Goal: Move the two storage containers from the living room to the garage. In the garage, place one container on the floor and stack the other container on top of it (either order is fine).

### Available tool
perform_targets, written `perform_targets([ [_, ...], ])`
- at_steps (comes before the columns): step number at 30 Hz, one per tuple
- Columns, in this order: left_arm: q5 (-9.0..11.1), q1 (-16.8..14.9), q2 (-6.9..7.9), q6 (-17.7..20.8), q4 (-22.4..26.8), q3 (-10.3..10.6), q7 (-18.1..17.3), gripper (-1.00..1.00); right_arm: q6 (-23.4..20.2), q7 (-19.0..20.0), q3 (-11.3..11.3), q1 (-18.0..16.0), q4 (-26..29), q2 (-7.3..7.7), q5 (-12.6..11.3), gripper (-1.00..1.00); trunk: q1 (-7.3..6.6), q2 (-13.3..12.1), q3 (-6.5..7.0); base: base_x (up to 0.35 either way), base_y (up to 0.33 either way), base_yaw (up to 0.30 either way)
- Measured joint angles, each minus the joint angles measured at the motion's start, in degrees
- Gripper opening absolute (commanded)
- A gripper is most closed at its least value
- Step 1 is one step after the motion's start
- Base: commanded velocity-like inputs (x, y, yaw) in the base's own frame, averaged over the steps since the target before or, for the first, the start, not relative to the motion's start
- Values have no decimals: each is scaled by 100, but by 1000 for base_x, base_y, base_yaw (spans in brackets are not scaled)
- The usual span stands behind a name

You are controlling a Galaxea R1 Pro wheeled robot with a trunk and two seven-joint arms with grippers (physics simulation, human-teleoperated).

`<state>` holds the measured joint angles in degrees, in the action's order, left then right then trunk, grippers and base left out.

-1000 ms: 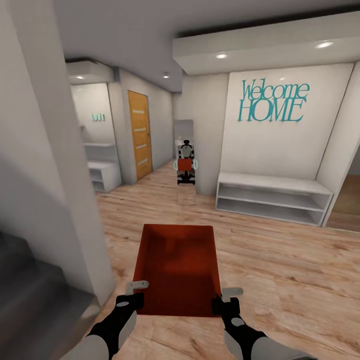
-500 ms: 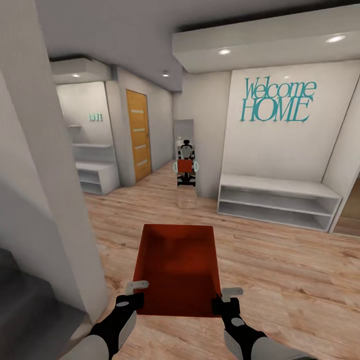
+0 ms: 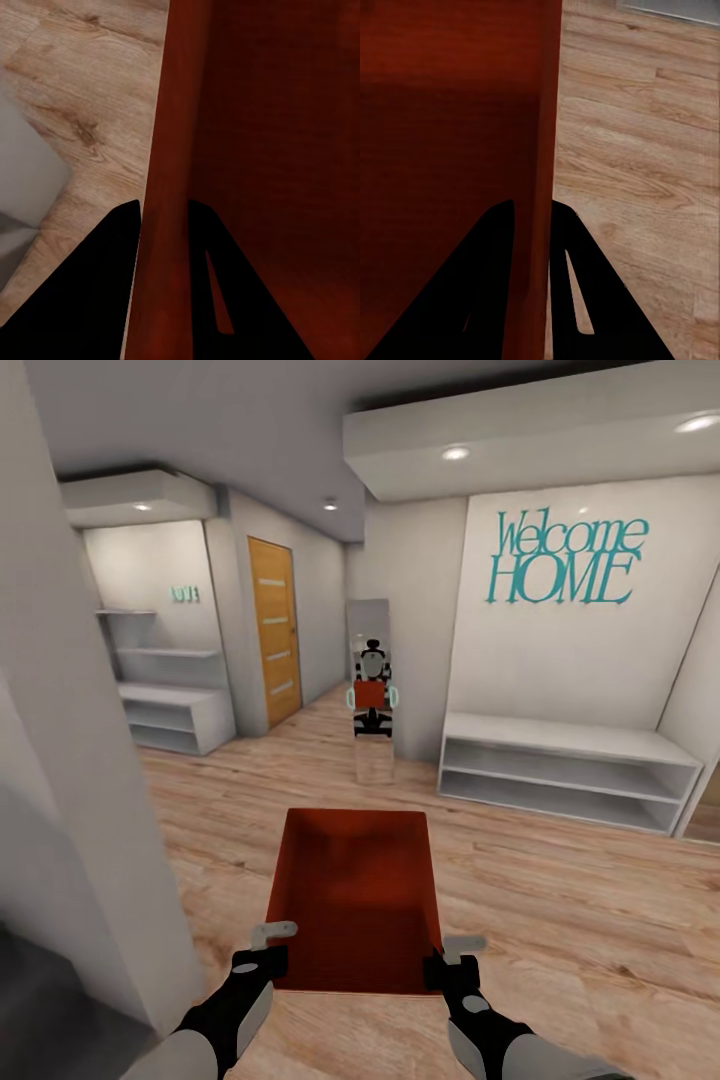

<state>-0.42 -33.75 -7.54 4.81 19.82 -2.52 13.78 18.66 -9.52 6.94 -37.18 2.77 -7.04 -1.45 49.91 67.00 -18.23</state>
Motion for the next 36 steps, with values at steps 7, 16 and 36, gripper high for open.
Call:
perform_targets([
  [7, 3, 0, 0, 1, 4, 2, 1, -100, 2, 0, -3, 0, 2, 0, 2, -100, 0, 0, 0, 322, 0, 0],
  [16, 7, 1, 0, 1, 6, 5, 3, -100, 1, -1, -8, -1, 3, 0, 10, -100, 0, 0, 0, 322, 0, 0],
  [36, 4, 1, 0, 1, 6, 2, 1, -100, 1, -1, -10, -1, 3, 0, 13, -100, 0, 0, 0, 322, 0, 0],
])
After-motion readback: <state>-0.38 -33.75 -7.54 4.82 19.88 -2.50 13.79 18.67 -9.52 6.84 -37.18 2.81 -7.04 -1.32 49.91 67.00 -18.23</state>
